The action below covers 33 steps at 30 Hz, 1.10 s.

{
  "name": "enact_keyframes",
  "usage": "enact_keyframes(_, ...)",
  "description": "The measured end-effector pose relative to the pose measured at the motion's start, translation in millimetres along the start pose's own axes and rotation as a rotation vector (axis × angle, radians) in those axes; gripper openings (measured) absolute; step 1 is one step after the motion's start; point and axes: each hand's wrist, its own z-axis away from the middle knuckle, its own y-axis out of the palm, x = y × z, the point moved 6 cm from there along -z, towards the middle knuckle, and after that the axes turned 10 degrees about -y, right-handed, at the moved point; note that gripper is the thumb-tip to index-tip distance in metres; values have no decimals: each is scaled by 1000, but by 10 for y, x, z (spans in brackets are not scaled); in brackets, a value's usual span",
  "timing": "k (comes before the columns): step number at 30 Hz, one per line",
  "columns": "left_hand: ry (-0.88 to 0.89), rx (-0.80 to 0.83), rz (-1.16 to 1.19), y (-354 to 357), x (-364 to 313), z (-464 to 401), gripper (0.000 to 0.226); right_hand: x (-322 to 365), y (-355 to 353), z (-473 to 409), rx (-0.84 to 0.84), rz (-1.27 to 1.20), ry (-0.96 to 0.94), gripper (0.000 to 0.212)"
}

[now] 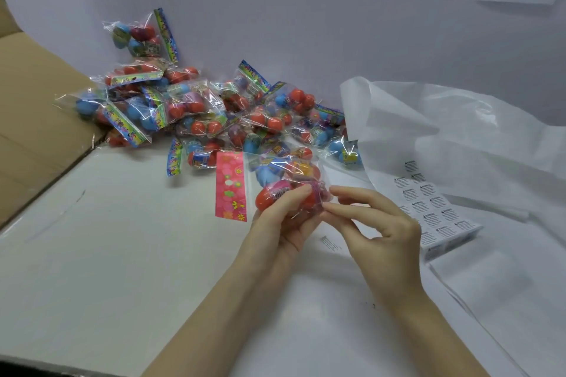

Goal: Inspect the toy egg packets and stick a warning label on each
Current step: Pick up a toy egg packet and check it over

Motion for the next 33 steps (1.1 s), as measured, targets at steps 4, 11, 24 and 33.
enact_keyframes(4, 14, -9, -1, 5, -6, 7, 22, -57, 11, 9, 37, -100, 155, 26)
enact_keyframes(11, 33, -26, 40, 34, -30, 36, 56, -118, 48, 20, 64, -264, 325, 22)
enact_keyframes(24, -9, -104, 103, -8, 2, 29, 15, 242, 67, 26, 24, 373, -429, 9)
enact_keyframes(33, -43, -122, 97, -32, 2, 20, 27, 431, 79, 158, 68, 413, -675, 13)
